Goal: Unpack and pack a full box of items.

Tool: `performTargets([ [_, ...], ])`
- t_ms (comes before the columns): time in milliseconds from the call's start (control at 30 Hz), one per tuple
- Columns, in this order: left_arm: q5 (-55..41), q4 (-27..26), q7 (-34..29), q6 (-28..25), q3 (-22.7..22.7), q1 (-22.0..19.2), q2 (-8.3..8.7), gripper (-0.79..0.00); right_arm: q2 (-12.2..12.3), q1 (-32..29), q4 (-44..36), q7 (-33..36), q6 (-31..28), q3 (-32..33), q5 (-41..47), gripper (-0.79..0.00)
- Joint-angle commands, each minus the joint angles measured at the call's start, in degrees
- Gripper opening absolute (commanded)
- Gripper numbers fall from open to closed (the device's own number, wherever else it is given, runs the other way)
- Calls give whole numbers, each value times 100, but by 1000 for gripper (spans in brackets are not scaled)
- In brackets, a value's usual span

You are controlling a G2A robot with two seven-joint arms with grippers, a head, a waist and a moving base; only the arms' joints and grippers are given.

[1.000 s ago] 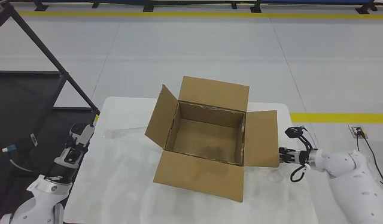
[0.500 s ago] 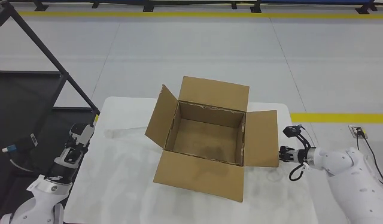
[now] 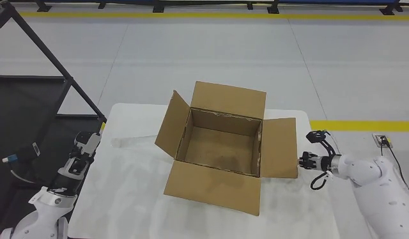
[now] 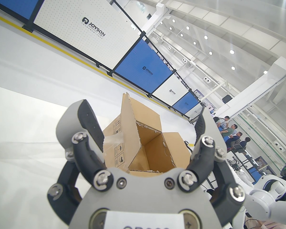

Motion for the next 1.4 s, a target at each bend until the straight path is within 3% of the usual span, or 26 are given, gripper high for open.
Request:
performTargets([
  [0, 0, 0, 0, 0, 0, 0, 0, 0, 46, -58, -139, -119, 73, 123, 54, 0],
  [167, 0, 0, 0, 0, 0, 0, 0, 0, 188, -356, -909, -516, 419, 599, 201, 0],
  [400, 0, 0, 0, 0, 0, 0, 0, 0, 335, -1284, -2926, -1085, 1347, 1389, 367, 0],
  [633, 0, 0, 0, 0, 0, 0, 0, 0, 368, -1921, -4843, -976, 1548, 1420, 459, 0],
  [800, -54, 57, 164, 84, -154, 67, 22, 0, 343, -1742, -5645, -508, 1971, 741, 105, 0],
  [933, -34, 235, 118, 54, -342, 46, 69, 0, 269, -1225, -5733, -150, 2461, -67, -152, 0],
  [1233, -159, 400, -93, -20, -483, -23, 125, 0, -158, 427, -4748, 222, 3261, -2240, -372, 0],
  [1367, -159, 400, -93, -20, -483, -23, 125, 0, -427, 1045, -4099, 274, 3270, -3054, -156, 0],
])
